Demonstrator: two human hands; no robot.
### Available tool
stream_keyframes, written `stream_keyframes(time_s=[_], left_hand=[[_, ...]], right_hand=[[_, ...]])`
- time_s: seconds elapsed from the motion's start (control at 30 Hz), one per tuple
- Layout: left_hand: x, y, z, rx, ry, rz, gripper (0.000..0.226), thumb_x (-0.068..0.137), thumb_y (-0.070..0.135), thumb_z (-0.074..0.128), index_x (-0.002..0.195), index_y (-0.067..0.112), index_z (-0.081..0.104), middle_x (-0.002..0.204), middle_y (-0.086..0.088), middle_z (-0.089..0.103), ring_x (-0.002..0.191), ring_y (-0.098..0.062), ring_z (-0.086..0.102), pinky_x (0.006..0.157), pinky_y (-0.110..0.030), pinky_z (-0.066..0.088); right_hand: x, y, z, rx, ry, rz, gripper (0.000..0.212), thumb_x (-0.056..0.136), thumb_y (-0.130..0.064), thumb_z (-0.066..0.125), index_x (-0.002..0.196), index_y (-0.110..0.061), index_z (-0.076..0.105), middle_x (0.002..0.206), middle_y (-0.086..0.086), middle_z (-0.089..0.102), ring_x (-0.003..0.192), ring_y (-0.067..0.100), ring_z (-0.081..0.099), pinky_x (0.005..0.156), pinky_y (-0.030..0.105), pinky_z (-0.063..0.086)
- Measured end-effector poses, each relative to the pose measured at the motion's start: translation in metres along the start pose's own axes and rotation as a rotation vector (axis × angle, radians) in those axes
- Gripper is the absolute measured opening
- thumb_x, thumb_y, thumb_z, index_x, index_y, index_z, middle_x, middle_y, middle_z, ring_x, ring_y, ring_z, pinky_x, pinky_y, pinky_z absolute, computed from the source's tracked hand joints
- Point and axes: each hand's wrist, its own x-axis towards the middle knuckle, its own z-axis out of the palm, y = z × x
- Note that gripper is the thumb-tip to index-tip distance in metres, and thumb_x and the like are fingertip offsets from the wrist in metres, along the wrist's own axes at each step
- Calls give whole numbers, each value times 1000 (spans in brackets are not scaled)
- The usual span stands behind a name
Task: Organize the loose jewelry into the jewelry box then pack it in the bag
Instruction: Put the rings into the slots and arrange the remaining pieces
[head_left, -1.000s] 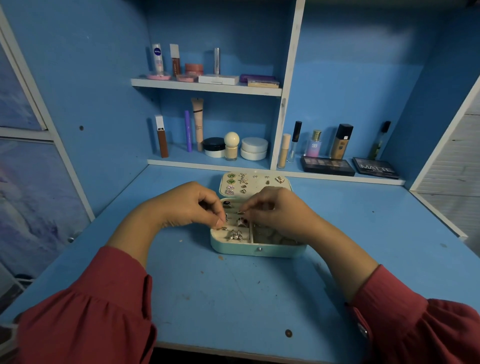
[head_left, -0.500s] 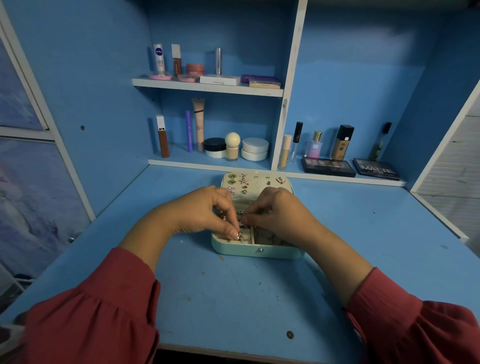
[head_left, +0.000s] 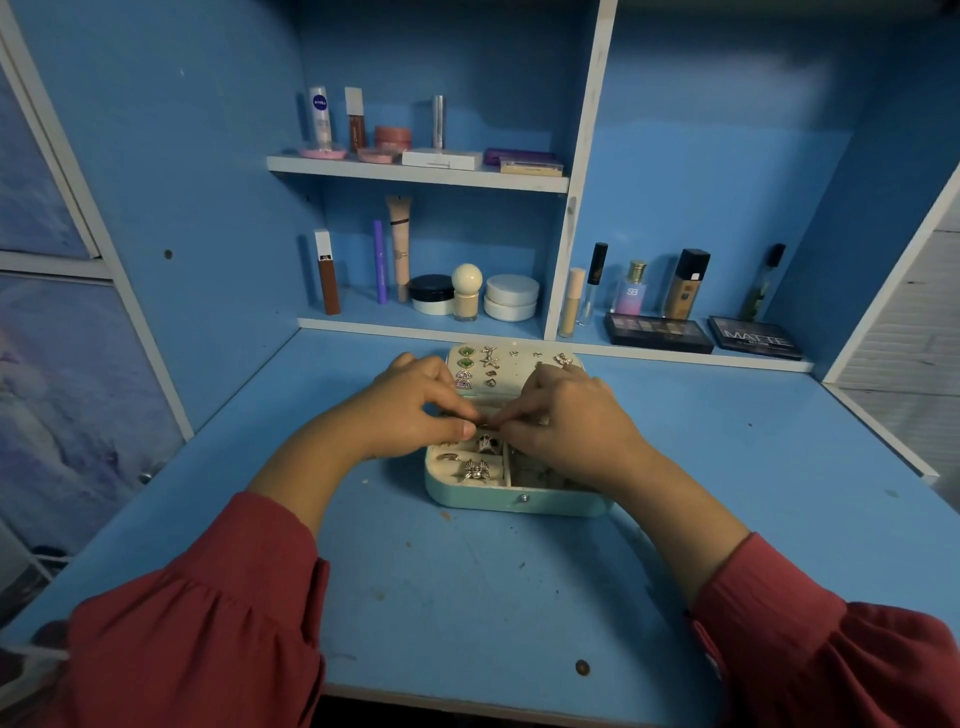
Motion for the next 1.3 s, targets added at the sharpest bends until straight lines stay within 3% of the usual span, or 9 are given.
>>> stream_keyframes(time_s=[0.17, 0.27, 0.4, 0.6, 0.73, 0.83, 0.9, 1.03, 1.3], left_hand=[[1, 0, 0, 2, 3, -12, 14, 84, 37, 68, 97, 36, 72, 98, 7, 51, 105, -12, 38, 95, -26, 31], [1, -5, -7, -50, 111, -32, 18, 85, 36, 66, 102, 34, 72, 93, 9, 48, 101, -10, 37, 93, -26, 30], [1, -13, -8, -6, 148, -70, 18, 86, 35, 66, 102, 31, 74, 90, 9, 48, 98, -11, 37, 95, -29, 33], [4, -16, -6, 24, 126, -85, 16, 85, 36, 68, 98, 31, 75, 92, 4, 54, 97, -12, 39, 94, -32, 36], [3, -11, -9, -176, 111, -83, 14, 86, 30, 67, 98, 31, 74, 95, 3, 57, 96, -11, 50, 88, -27, 40], [7, -10, -8, -388, 253, -112, 18, 90, 18, 64, 104, 26, 72, 101, 11, 65, 94, 0, 57, 77, -9, 43], [12, -12, -3, -428, 346, -174, 20, 93, 16, 60, 110, 18, 69, 101, 11, 65, 94, -3, 58, 71, -5, 42], [23, -18, 13, -345, 355, -292, 30, 97, 19, 54, 125, 10, 62, 123, -2, 62, 109, -14, 55, 90, -25, 42], [41, -15, 28, -318, 350, -290, 32, 101, 20, 44, 120, 4, 64, 121, -10, 64, 112, -26, 58, 99, -35, 44]], right_hand=[[1, -3, -2, -83, -15, -19, 23, 87, -42, 55, 104, -44, 71, 92, -15, 45, 103, 15, 44, 84, 31, 29], [0, -2, -3, -29, -7, 8, 25, 88, -40, 52, 106, -43, 69, 96, -11, 51, 105, 16, 45, 83, 31, 29], [0, 1, -3, -4, -50, 39, 39, 86, -44, 40, 116, -46, 64, 101, -9, 50, 108, 15, 43, 86, 31, 29], [2, 0, -3, -38, -111, 29, 31, 93, -35, 44, 113, -44, 66, 104, -9, 47, 109, 14, 41, 93, 33, 30], [7, 13, -6, 350, 132, 187, 26, 92, -23, 50, 103, -33, 72, 107, -9, 58, 98, 9, 52, 84, 28, 42], [11, 34, -10, 509, 328, 389, 28, 93, -16, 48, 106, -26, 70, 99, -5, 65, 66, 5, 54, 61, 23, 43], [13, 47, -10, 502, 346, 511, 29, 94, -14, 46, 109, -20, 70, 96, -1, 68, 60, 7, 52, 56, 22, 41], [17, 60, -5, 520, 251, 620, 26, 96, -14, 49, 111, -14, 71, 111, 2, 67, 87, 12, 55, 79, 26, 43], [21, 62, 2, 562, 250, 627, 28, 95, -9, 48, 113, -13, 69, 97, -2, 63, 70, 0, 51, 56, 15, 40]])
